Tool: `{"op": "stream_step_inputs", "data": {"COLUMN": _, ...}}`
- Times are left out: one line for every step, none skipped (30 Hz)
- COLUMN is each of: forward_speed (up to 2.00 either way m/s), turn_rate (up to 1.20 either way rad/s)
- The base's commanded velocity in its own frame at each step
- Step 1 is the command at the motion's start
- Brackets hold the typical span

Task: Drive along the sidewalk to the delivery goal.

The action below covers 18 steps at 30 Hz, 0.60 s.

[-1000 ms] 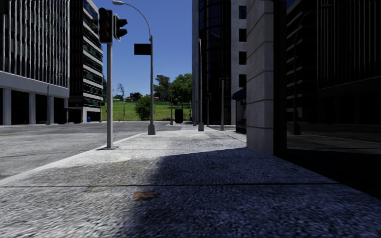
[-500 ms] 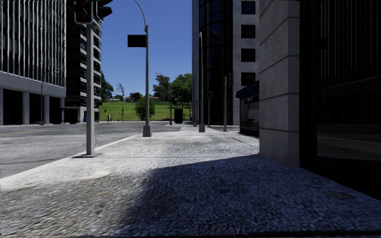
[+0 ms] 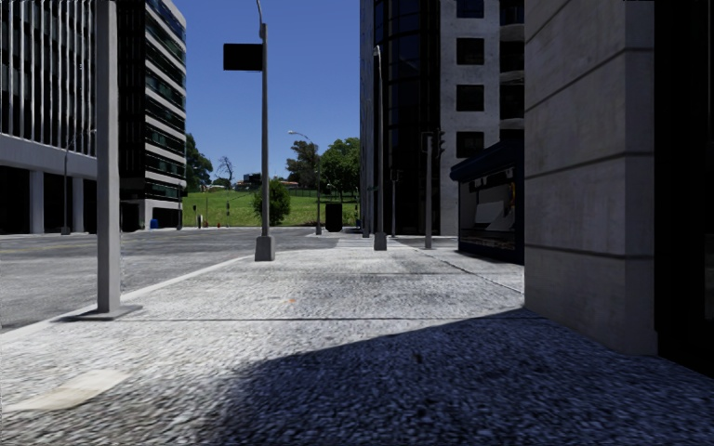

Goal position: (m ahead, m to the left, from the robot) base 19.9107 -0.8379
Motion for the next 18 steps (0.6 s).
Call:
{"op": "stream_step_inputs", "data": {"forward_speed": 1.99, "turn_rate": 0.0}}
{"op": "stream_step_inputs", "data": {"forward_speed": 1.99, "turn_rate": 0.0}}
{"op": "stream_step_inputs", "data": {"forward_speed": 1.99, "turn_rate": 0.0}}
{"op": "stream_step_inputs", "data": {"forward_speed": 1.99, "turn_rate": 0.0}}
{"op": "stream_step_inputs", "data": {"forward_speed": 1.99, "turn_rate": 0.0}}
{"op": "stream_step_inputs", "data": {"forward_speed": 1.99, "turn_rate": 0.0}}
{"op": "stream_step_inputs", "data": {"forward_speed": 1.99, "turn_rate": 0.0}}
{"op": "stream_step_inputs", "data": {"forward_speed": 1.99, "turn_rate": 0.0}}
{"op": "stream_step_inputs", "data": {"forward_speed": 1.99, "turn_rate": 0.0}}
{"op": "stream_step_inputs", "data": {"forward_speed": 1.99, "turn_rate": 0.0}}
{"op": "stream_step_inputs", "data": {"forward_speed": 1.99, "turn_rate": 0.0}}
{"op": "stream_step_inputs", "data": {"forward_speed": 1.99, "turn_rate": 0.0}}
{"op": "stream_step_inputs", "data": {"forward_speed": 1.99, "turn_rate": 0.0}}
{"op": "stream_step_inputs", "data": {"forward_speed": 1.99, "turn_rate": 0.0}}
{"op": "stream_step_inputs", "data": {"forward_speed": 1.99, "turn_rate": 0.0}}
{"op": "stream_step_inputs", "data": {"forward_speed": 1.99, "turn_rate": 0.0}}
{"op": "stream_step_inputs", "data": {"forward_speed": 1.99, "turn_rate": 0.0}}
{"op": "stream_step_inputs", "data": {"forward_speed": 1.99, "turn_rate": 0.0}}
